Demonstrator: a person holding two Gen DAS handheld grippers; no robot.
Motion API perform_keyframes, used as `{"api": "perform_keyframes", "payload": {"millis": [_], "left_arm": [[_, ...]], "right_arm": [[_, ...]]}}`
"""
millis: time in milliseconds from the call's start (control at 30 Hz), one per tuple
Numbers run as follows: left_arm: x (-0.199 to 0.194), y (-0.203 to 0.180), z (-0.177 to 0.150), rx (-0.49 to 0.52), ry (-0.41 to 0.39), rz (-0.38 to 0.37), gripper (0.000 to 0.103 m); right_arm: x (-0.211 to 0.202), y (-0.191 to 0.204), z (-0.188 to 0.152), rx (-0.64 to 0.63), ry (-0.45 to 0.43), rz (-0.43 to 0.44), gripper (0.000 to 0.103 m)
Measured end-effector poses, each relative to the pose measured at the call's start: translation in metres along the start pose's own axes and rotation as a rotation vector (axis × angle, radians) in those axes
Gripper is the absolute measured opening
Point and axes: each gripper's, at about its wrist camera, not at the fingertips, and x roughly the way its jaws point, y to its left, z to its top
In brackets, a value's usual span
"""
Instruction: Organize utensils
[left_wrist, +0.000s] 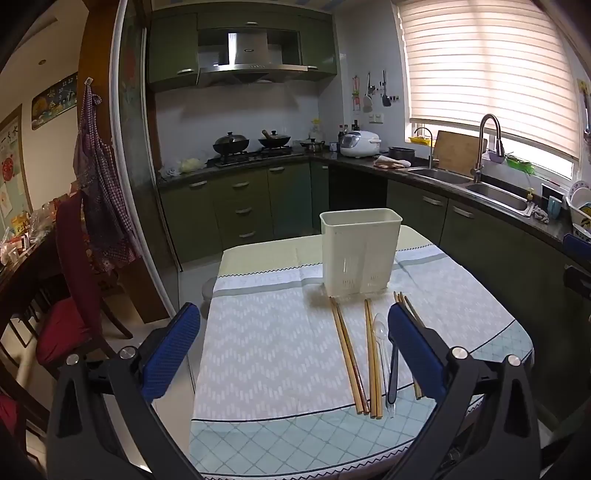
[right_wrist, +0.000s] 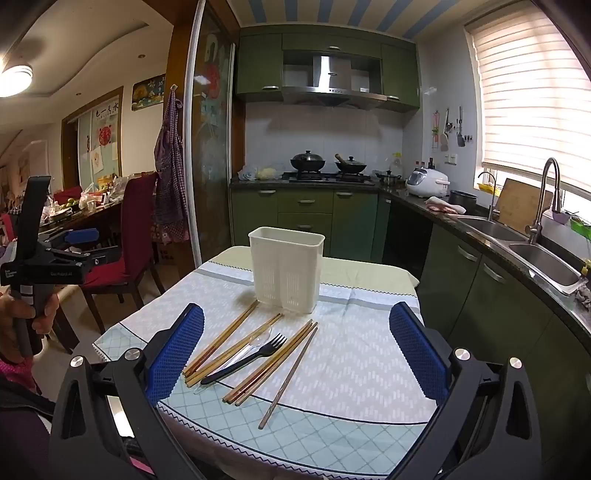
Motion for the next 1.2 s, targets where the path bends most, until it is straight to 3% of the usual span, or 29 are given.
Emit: {"api": "perform_keyframes", "payload": {"millis": [1200], "left_arm": [[0.0011, 0.0035, -0.0014, 0.008, -0.006, 0.010, 0.097]], "right_arm": [[0.0033, -0.0002, -0.0032, 0.003, 0.003, -0.014, 0.099]]}}
